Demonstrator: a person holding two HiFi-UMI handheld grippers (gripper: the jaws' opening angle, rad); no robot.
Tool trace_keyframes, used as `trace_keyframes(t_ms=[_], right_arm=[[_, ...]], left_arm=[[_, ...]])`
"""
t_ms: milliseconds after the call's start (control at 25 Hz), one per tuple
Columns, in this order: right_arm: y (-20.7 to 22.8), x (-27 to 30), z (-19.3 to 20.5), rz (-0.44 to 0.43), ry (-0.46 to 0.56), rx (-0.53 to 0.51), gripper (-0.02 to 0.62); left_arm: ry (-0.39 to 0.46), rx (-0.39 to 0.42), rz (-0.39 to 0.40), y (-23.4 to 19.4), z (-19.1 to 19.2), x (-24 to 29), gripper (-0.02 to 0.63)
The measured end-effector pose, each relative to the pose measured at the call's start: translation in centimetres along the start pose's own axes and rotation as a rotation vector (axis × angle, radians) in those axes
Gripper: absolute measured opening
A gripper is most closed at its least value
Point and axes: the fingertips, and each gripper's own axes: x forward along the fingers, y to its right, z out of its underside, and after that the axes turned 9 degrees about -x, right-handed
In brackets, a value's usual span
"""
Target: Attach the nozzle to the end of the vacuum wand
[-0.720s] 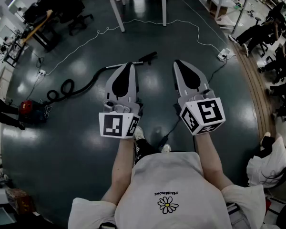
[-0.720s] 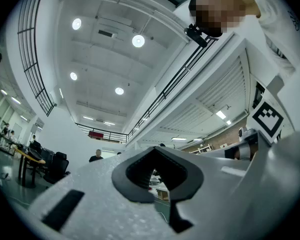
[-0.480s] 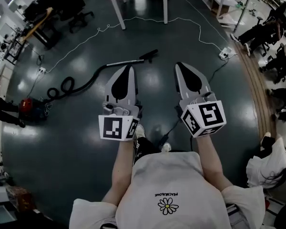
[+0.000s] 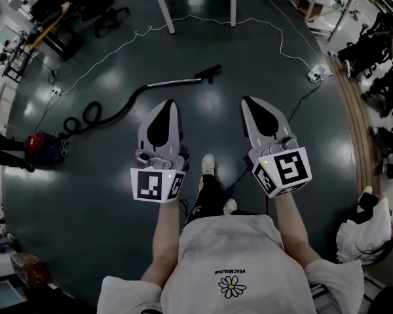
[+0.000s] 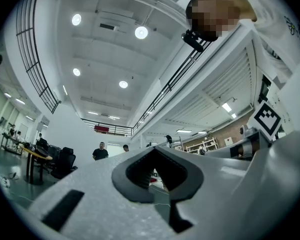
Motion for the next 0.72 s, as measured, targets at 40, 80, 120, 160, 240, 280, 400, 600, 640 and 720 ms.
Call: trace_keyframes(t_ms=[40, 80, 120, 160, 240, 280, 400, 600, 640, 720], right_arm=[[0.5, 1.4, 0.6, -0.008, -0.008, -0.009, 0.005], [1.0, 2.9, 1.2, -0.016, -0.015, -0.02, 0.005], [1.7, 4.6, 2.0, -0.023, -0.023, -0.031, 0.005], [2.5, 6.4, 2.7, -0.027, -0.033, -0.041, 0.005], [4.3, 10.4, 3.9, -0.024, -0.055, -0.053, 0.005], [5.3, 12.6, 4.3, -0.018, -0.068, -0.054, 0.005], [8.2, 19.2, 5.0, 0.018, -0.103, -0.049, 0.005], [12.5, 28.1, 6.1, 0.055, -0.14, -0.105, 0.005], [13.3, 29.5, 6.7, 0.058, -0.152, -0.099, 0.005], [14.6, 31.7, 7.9, 0.058, -0.173, -0.065, 0.005]], left_arm=[[-0.005, 0.007, 0.002, -1.1, 0.6, 0.8, 0.002], [-0.012, 0.016, 0.005, -2.3, 1.5, 1.8, 0.002], [-0.02, 0.025, 0.008, -3.7, 2.5, 2.8, 0.002], [-0.027, 0.032, 0.008, -5.2, 3.5, 4.1, 0.002], [-0.028, 0.024, 0.0, -8.8, 5.1, 6.7, 0.002], [-0.022, 0.008, -0.008, -10.7, 5.7, 8.2, 0.002], [-0.012, -0.043, -0.03, -16.5, 6.8, 13.0, 0.002], [-0.037, -0.038, 0.006, -23.3, 8.1, 20.7, 0.002], [-0.043, -0.039, 0.006, -24.4, 8.5, 22.0, 0.002], [-0.055, -0.048, -0.003, -26.3, 9.4, 23.9, 0.002]])
